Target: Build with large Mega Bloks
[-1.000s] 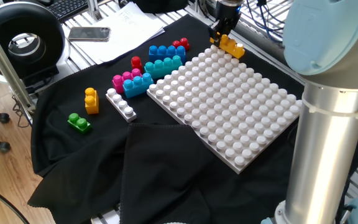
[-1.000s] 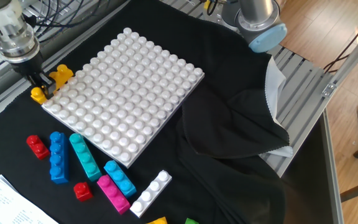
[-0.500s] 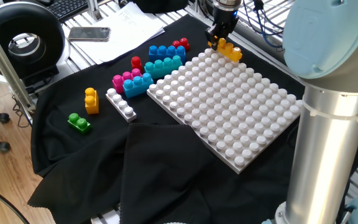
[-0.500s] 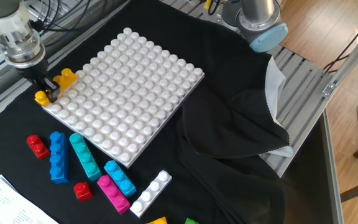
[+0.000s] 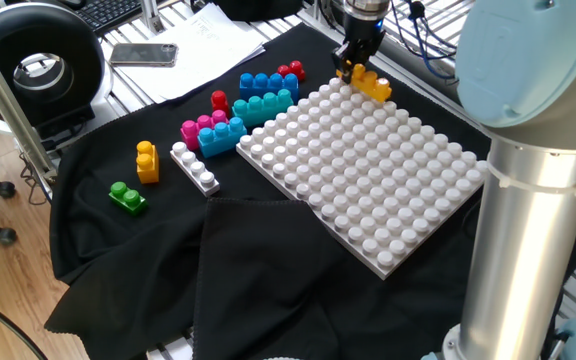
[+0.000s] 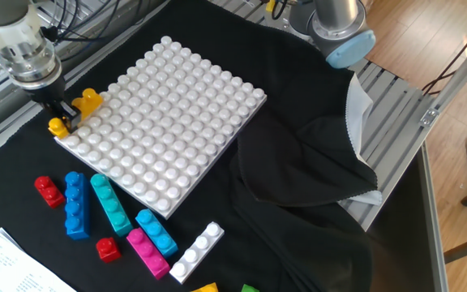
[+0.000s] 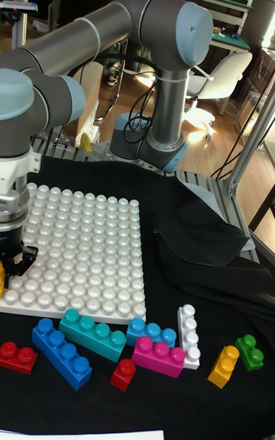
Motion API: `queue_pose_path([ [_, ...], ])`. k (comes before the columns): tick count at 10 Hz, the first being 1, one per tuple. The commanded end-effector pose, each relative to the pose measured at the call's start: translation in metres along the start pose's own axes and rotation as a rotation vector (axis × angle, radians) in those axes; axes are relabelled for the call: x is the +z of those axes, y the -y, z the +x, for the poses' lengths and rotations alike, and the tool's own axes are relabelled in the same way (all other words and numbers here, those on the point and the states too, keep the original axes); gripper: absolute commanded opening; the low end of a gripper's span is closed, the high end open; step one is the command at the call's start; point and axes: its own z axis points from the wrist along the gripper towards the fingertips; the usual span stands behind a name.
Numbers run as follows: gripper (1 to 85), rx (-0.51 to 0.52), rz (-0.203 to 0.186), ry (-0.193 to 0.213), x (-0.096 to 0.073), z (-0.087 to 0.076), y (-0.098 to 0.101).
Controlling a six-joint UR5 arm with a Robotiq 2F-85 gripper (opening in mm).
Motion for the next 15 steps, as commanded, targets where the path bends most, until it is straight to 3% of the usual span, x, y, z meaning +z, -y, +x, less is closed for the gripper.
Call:
queue_pose_path([
  [1, 45.3, -0.018, -0.008, 0.007, 0.000, 0.001, 0.000],
  [3, 51.7, -0.023, -0.009, 0.012, 0.001, 0.000, 0.000],
  [6, 52.7, -0.026, -0.012, 0.016, 0.000, -0.001, -0.001],
  [10, 52.7, -0.050, -0.033, 0.048, -0.013, -0.008, -0.008],
  [15, 49.7, -0.058, -0.062, 0.027, -0.036, -0.012, -0.010],
])
